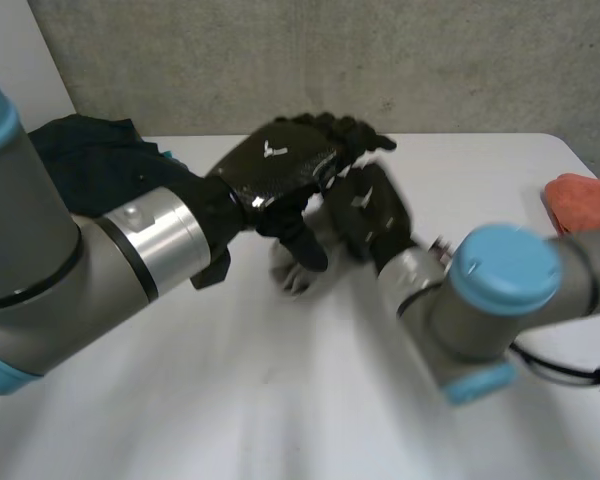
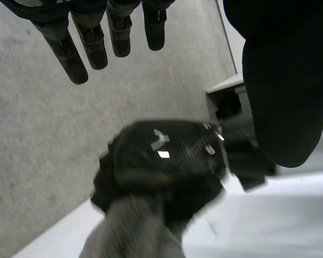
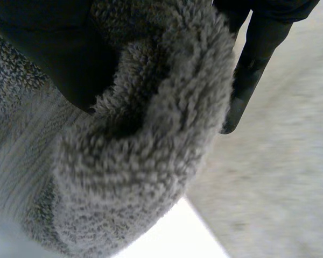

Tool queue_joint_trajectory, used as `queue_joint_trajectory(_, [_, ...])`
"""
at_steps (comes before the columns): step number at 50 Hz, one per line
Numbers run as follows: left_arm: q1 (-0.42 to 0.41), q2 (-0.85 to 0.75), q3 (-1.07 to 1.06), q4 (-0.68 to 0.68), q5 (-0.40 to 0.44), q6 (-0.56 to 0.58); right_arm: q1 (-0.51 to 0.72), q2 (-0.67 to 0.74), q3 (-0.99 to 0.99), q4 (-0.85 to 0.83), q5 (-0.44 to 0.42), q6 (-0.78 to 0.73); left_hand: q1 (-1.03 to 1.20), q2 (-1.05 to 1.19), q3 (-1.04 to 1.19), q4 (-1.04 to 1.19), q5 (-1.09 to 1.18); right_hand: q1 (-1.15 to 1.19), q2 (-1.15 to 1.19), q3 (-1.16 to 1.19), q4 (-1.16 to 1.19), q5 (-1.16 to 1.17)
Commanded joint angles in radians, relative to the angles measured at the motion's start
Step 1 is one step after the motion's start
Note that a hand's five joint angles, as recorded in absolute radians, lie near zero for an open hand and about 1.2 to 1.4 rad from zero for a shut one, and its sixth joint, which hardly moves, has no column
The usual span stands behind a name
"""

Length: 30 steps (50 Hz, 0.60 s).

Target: Fold the laundry.

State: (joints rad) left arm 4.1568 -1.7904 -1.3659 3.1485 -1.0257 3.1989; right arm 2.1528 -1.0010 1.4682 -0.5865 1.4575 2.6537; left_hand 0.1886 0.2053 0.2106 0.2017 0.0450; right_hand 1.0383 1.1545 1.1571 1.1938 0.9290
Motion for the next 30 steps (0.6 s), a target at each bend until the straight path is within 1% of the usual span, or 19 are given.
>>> queue_joint_trajectory(1, [0.003,0.04,0.064,0.014,-0.001,-0.072,-0.199,-0.074,-0.146,0.026,-0.006,0.063,0.004,-0.012,-0.018,-0.009,-0.027,0.358,0.242,0.239,0.202,0.293])
queue_joint_trajectory(4, [0.003,0.057,0.082,0.042,-0.005,-0.106,-0.281,-0.082,-0.181,0.04,-0.011,0.074,0.007,-0.009,-0.015,-0.006,-0.024,0.358,0.242,0.239,0.202,0.293])
queue_joint_trajectory(5, [0.003,0.058,0.082,0.051,-0.008,-0.114,-0.341,-0.082,-0.209,0.043,-0.014,0.084,0.007,-0.009,-0.015,-0.006,-0.024,0.358,0.242,0.239,0.202,0.293])
queue_joint_trajectory(7, [0.002,0.068,0.082,0.076,-0.014,-0.134,-0.398,-0.082,-0.232,0.043,-0.026,0.094,0.01,-0.006,-0.012,-0.003,-0.021,0.358,0.242,0.239,0.202,0.293])
queue_joint_trajectory(8, [0.002,0.069,0.082,0.083,-0.016,-0.14,-0.457,-0.082,-0.252,0.042,-0.049,0.103,0.01,-0.006,-0.012,-0.003,-0.021,0.358,0.242,0.239,0.202,0.293])
queue_joint_trajectory(11, [-0.001,0.068,0.073,0.103,-0.02,-0.151,-0.554,-0.074,-0.278,0.042,-0.104,0.115,0.01,-0.006,-0.012,-0.003,-0.021,0.358,0.242,0.239,0.202,0.293])
queue_joint_trajectory(12, [-0.003,0.066,0.07,0.107,-0.02,-0.152,-0.618,-0.061,-0.29,0.039,-0.156,0.126,0.01,-0.006,-0.012,-0.003,-0.021,0.358,0.242,0.239,0.202,0.293])
queue_joint_trajectory(13, [-0.003,0.063,0.068,0.107,-0.02,-0.152,-0.648,-0.047,-0.295,0.031,-0.184,0.132,0.01,-0.006,-0.012,-0.003,-0.021,0.358,0.242,0.239,0.202,0.293])
queue_joint_trajectory(15, [-0.004,0.054,0.062,0.107,-0.02,-0.151,-0.7,0.004,-0.307,0.028,-0.238,0.149,0.013,-0.004,-0.009,0.0,-0.018,0.358,0.242,0.239,0.202,0.293])
queue_joint_trajectory(16, [-0.006,0.051,0.061,0.107,-0.02,-0.151,-0.746,0.063,-0.324,0.027,-0.29,0.161,0.013,-0.003,-0.009,0.0,-0.018,0.358,0.242,0.239,0.202,0.293])
queue_joint_trajectory(19, [-0.01,0.029,0.051,0.107,-0.02,-0.151,-0.81,0.143,-0.359,0.019,-0.357,0.166,0.013,-0.003,-0.009,0.0,-0.018,0.358,0.242,0.239,0.202,0.293])
queue_joint_trajectory(20, [-0.012,0.022,0.05,0.107,-0.02,-0.151,-0.852,0.194,-0.38,0.014,-0.393,0.16,0.013,-0.003,-0.009,0.0,-0.018,0.358,0.242,0.239,0.202,0.293])
queue_joint_trajectory(22, [-0.02,0.005,0.048,0.107,-0.02,-0.149,-0.893,0.254,-0.396,0.008,-0.425,0.155,0.016,-0.001,-0.006,0.003,-0.015,0.358,0.242,0.239,0.202,0.293])
queue_joint_trajectory(23, [-0.023,0.0,0.048,0.107,-0.02,-0.149,-0.925,0.315,-0.41,-0.002,-0.452,0.147,0.016,-0.001,-0.006,0.003,-0.015,0.358,0.242,0.239,0.202,0.293])
queue_joint_trajectory(26, [-0.035,-0.017,0.047,0.105,-0.022,-0.145,-0.965,0.386,-0.427,-0.024,-0.494,0.124,0.019,0.002,-0.003,0.006,-0.012,0.358,0.242,0.239,0.202,0.293])
queue_joint_trajectory(27, [-0.037,-0.021,0.047,0.105,-0.022,-0.145,-0.991,0.424,-0.433,-0.023,-0.525,0.106,0.016,-0.001,-0.006,0.003,-0.015,0.358,0.242,0.239,0.202,0.293])
queue_joint_trajectory(30, [-0.04,-0.029,0.042,0.107,-0.024,-0.143,-1.028,0.453,-0.422,-0.018,-0.58,0.071,0.019,0.002,-0.003,0.006,-0.012,0.358,0.242,0.239,0.202,0.293])
